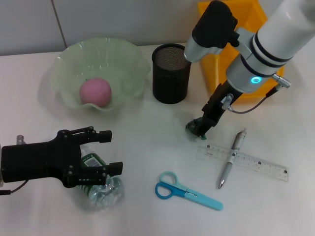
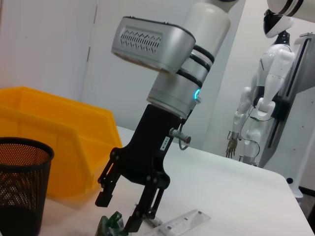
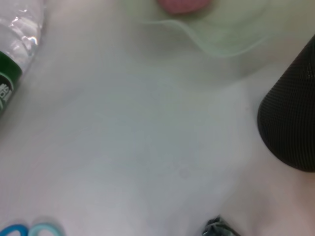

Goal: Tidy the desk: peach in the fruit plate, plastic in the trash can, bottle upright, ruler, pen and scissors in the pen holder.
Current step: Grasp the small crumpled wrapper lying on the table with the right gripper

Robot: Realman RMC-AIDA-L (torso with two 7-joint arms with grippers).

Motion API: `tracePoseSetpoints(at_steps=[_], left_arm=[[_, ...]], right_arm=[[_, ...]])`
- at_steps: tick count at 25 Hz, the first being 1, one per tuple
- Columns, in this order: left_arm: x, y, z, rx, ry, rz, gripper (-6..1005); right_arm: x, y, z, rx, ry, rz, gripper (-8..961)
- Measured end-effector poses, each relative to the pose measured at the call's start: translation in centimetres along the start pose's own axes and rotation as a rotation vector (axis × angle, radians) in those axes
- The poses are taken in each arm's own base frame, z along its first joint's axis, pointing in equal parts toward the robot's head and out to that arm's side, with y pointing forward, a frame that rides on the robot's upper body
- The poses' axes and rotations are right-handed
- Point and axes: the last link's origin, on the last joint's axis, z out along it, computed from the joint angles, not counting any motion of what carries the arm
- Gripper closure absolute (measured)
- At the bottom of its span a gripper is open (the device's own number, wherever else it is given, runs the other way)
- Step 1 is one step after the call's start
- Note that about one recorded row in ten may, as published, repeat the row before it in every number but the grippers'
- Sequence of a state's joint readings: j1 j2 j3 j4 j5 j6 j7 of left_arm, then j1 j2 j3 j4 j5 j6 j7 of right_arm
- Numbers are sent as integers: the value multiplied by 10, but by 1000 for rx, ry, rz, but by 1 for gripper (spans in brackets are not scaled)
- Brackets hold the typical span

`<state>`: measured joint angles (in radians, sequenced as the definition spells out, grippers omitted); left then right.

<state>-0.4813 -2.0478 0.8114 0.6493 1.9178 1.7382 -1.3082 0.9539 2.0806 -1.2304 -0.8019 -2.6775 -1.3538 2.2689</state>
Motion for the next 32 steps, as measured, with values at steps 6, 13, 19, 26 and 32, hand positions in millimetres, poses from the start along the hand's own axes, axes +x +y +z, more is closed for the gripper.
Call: tracePoseSetpoints(at_steps=[6, 13, 19, 26, 32], left_arm=[[1, 0, 1, -3, 2, 2, 140], [2, 0, 1, -4, 4, 3, 139], [3, -1, 1, -6, 3, 8, 139], [5, -1, 1, -8, 3, 15, 139], [9, -1, -1, -13, 19, 23, 139]], right_arm=[[2, 0, 8, 1, -3, 6, 213], [2, 1, 15, -1, -14, -1, 213], [2, 0, 16, 1, -16, -1, 214], [2, 3, 19, -16, -20, -6, 280], [4, 2, 22, -8, -20, 2, 346]])
